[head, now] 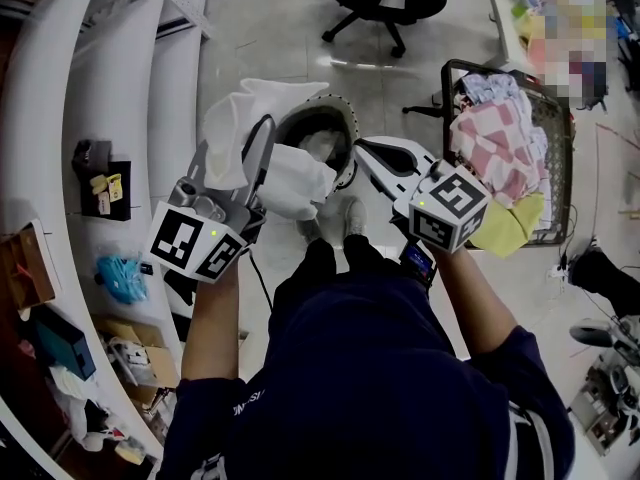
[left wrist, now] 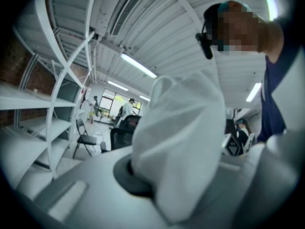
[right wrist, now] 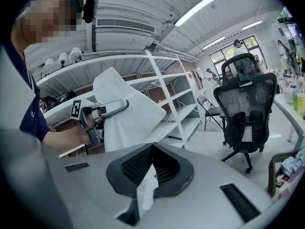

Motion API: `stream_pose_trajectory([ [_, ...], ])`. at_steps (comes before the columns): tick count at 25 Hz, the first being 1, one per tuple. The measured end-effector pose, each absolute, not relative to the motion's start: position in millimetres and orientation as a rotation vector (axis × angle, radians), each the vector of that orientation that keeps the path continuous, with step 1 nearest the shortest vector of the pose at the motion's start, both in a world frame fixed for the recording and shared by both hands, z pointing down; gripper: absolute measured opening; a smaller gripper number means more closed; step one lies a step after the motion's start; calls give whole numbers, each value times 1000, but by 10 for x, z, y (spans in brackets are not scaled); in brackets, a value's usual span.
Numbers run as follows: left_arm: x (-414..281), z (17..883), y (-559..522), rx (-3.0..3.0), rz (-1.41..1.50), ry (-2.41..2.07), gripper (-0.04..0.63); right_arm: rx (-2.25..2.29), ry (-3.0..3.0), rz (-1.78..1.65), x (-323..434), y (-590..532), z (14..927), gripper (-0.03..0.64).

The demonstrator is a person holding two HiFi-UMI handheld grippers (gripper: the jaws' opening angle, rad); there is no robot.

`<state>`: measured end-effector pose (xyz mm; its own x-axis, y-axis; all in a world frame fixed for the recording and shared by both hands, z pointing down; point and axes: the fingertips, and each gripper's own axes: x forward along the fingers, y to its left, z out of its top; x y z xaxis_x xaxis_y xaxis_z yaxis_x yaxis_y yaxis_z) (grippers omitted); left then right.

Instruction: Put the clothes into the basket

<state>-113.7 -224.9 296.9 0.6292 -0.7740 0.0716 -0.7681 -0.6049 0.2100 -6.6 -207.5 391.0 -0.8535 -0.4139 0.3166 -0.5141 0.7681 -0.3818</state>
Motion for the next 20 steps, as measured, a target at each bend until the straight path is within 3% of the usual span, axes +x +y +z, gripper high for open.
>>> stream_pose_trajectory([
  [20,-1228,4315,-2637,2551,86,-1204,3,710,-2626,736,-337,-2290,4370,6],
])
